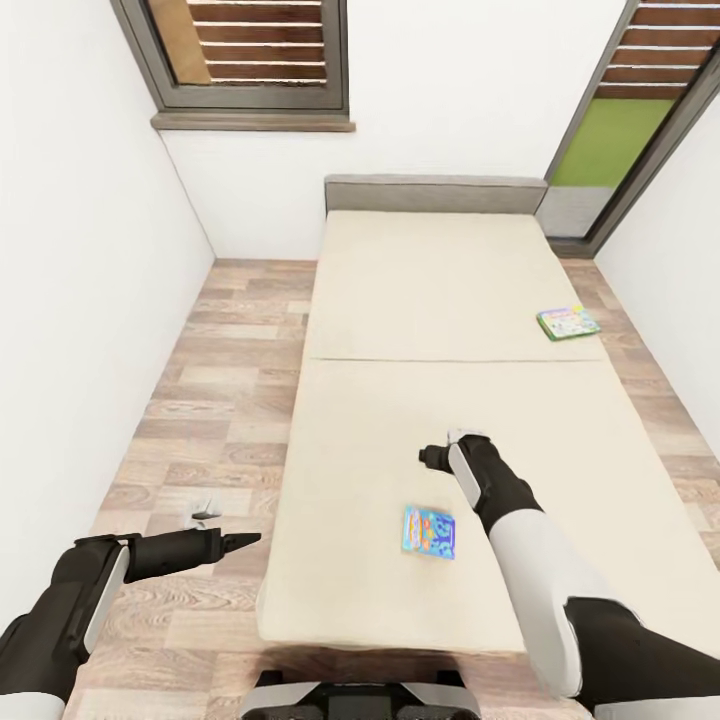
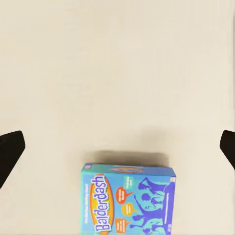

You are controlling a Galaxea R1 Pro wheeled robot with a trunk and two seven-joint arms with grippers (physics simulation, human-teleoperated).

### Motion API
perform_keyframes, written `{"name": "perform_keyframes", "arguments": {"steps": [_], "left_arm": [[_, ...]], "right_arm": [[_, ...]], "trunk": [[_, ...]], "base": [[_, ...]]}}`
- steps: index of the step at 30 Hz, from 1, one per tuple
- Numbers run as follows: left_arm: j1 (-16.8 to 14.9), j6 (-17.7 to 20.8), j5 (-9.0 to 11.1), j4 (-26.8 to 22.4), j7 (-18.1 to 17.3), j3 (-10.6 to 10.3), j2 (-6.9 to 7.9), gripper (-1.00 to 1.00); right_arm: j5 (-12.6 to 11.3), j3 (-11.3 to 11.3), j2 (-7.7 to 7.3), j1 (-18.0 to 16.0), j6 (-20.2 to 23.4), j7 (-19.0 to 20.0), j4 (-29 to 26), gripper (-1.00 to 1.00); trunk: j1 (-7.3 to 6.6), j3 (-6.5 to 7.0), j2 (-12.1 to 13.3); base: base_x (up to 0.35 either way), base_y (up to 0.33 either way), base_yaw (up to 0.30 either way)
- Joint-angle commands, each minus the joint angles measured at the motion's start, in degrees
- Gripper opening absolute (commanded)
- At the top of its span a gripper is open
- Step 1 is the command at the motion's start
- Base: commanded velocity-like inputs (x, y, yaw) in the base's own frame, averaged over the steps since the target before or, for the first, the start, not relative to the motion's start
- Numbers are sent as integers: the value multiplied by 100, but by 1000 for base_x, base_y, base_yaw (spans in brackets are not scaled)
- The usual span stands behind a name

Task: Put all the toys in the child's room - the three board games (two on the bed and one on the table), the two jigsaw puzzles on the table, and the tennis ball on the table - inside the toy box on the table in the child's room.

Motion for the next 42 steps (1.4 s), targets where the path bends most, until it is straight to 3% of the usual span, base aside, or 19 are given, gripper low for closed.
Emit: {"name": "perform_keyframes", "arguments": {"steps": [1, 19, 23, 26, 28, 33, 35, 42], "left_arm": [[-3, 48, 13, -3, -13, 4, 2, 100], [-3, 33, 33, 1, -87, 69, 58, 100], [-4, 51, 74, -23, -214, 174, 210, 100], [-3, 61, 91, -34, -783, 478, 523, 100], [1, 52, 73, -26, -1592, 763, 748, 100], [16, 35, 29, -9, -2933, 1184, 1031, 100], [19, 33, 25, -3, -3216, 1287, 1088, 100], [23, 29, 22, 20, -3485, 1383, 1142, 100]], "right_arm": [[-38, -20, 7, -41, 31, -35, -8, 100], [-32, -52, -46, -201, -204, -46, 393, 100], [-31, -49, -43, -200, -220, -44, 407, 100], [-26, -49, -33, -200, -220, -46, 410, 100], [-24, -48, -31, -198, -220, -45, 411, 100], [-21, -48, -31, -193, -224, -42, 412, 100], [-21, -48, -30, -192, -225, -43, 412, 100], [-22, -48, -36, -191, -215, -40, 412, 100]], "trunk": [[3, -18, -9], [3, -189, -9], [3, -227, -9], [3, -255, -9], [3, -274, -9], [3, -322, -9], [3, -341, -9], [3, -407, -9]], "base": [[0, 0, 0], [0, 0, 0], [0, 0, 0], [0, 0, 0], [0, 0, 0], [0, 0, 0], [0, 0, 0], [0, 0, 0]]}}
